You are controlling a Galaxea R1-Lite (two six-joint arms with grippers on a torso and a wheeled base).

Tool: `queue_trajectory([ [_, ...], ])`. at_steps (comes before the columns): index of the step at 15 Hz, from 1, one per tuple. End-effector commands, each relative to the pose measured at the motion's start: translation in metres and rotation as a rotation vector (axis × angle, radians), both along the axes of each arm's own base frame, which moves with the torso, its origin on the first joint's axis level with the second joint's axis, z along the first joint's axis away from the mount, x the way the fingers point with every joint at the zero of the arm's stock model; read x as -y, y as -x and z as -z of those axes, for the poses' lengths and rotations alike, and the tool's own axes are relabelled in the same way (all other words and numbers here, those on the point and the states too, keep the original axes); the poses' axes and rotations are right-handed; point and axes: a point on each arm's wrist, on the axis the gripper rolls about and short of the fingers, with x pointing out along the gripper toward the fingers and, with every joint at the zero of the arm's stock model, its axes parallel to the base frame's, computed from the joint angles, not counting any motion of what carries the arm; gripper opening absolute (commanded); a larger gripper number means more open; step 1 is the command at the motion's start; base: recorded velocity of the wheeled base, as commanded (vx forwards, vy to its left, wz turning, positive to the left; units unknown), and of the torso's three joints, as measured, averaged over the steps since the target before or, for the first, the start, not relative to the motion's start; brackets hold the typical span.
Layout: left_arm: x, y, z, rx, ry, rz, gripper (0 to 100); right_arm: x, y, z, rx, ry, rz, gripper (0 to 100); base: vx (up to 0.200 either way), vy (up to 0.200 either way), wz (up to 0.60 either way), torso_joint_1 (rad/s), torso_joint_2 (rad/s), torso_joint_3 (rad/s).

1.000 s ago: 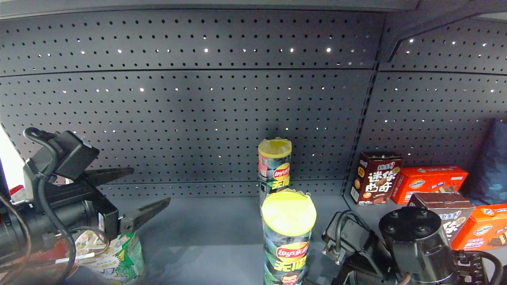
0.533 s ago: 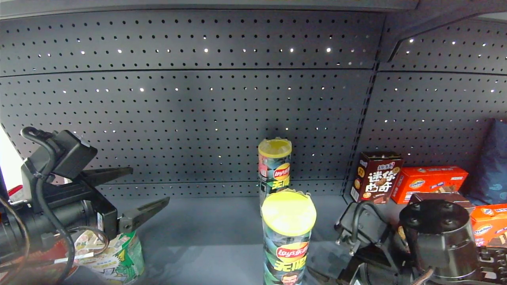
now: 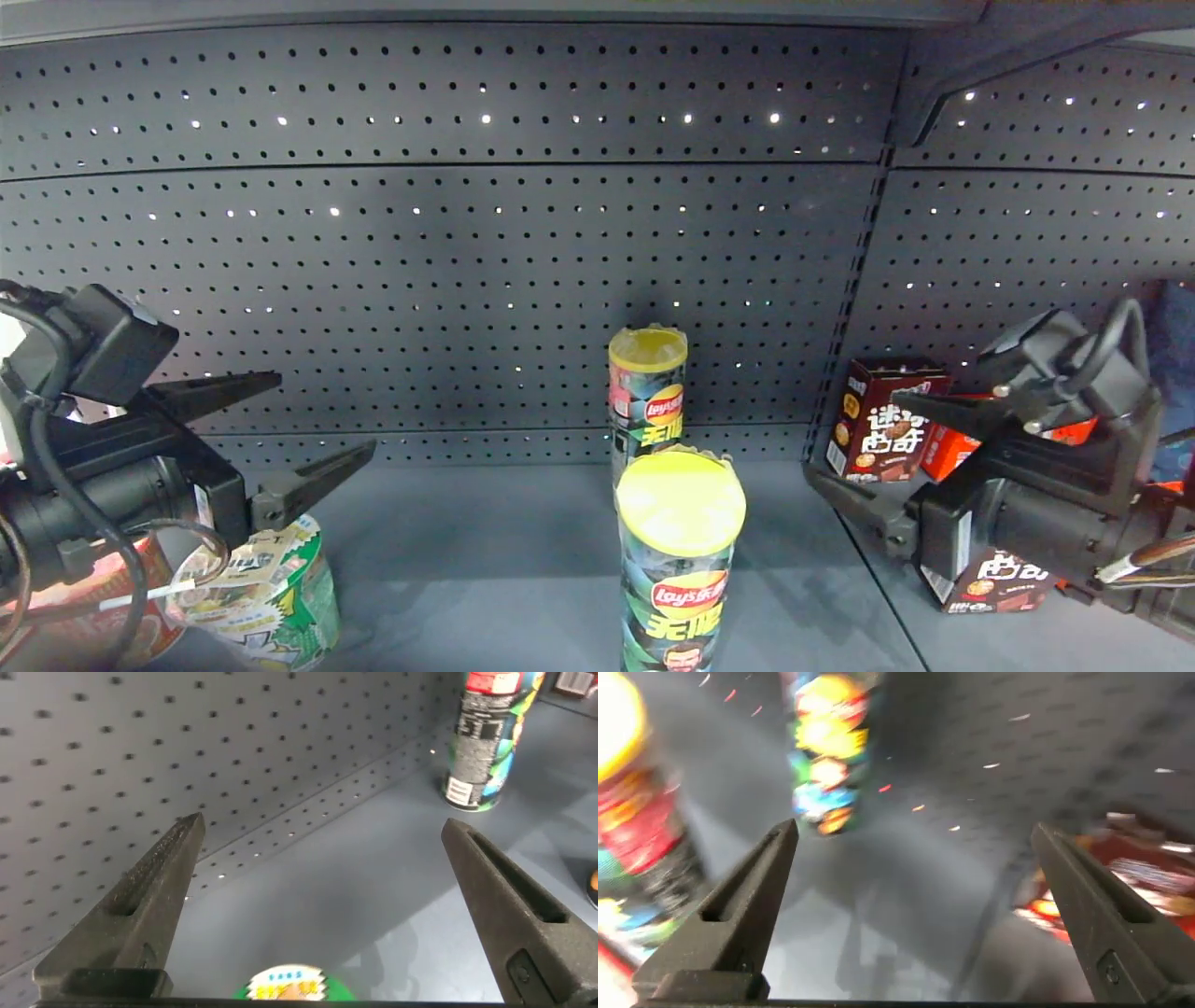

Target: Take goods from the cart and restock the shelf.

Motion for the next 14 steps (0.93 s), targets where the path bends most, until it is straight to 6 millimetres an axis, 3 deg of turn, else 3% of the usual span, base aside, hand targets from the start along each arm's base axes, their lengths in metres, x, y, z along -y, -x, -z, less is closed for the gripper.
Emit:
queue_trajectory([
  [1, -0.006, 0.011, -0.007, 0.041, 0.004, -0.03, 100, 0.03, 0.014, -0.019, 0.088, -0.068, 0.085, 100, 0.0, 0.0, 0.0, 0.0, 0.0, 0.0],
  [3, -0.01, 0.02, -0.012, 0.071, 0.011, -0.051, 100, 0.05, 0.024, -0.023, 0.126, -0.091, 0.153, 100, 0.0, 0.0, 0.0, 0.0, 0.0, 0.0],
  [4, -0.013, 0.032, -0.011, 0.083, 0.034, -0.079, 100, 0.068, 0.039, -0.025, 0.172, -0.115, 0.22, 100, 0.0, 0.0, 0.0, 0.0, 0.0, 0.0],
  [7, -0.02, 0.059, 0.005, 0.083, 0.04, -0.137, 100, 0.095, 0.069, -0.012, 0.216, -0.127, 0.358, 100, 0.0, 0.0, 0.0, 0.0, 0.0, 0.0],
  [10, -0.024, 0.092, 0.023, 0.118, 0.047, -0.22, 100, 0.122, 0.119, 0.028, 0.191, -0.105, 0.536, 100, 0.0, 0.0, 0.0, 0.0, 0.0, 0.0],
  [14, -0.021, 0.133, 0.053, 0.162, 0.121, -0.265, 100, 0.13, 0.172, 0.08, 0.145, -0.115, 0.731, 100, 0.0, 0.0, 0.0, 0.0, 0.0, 0.0],
])
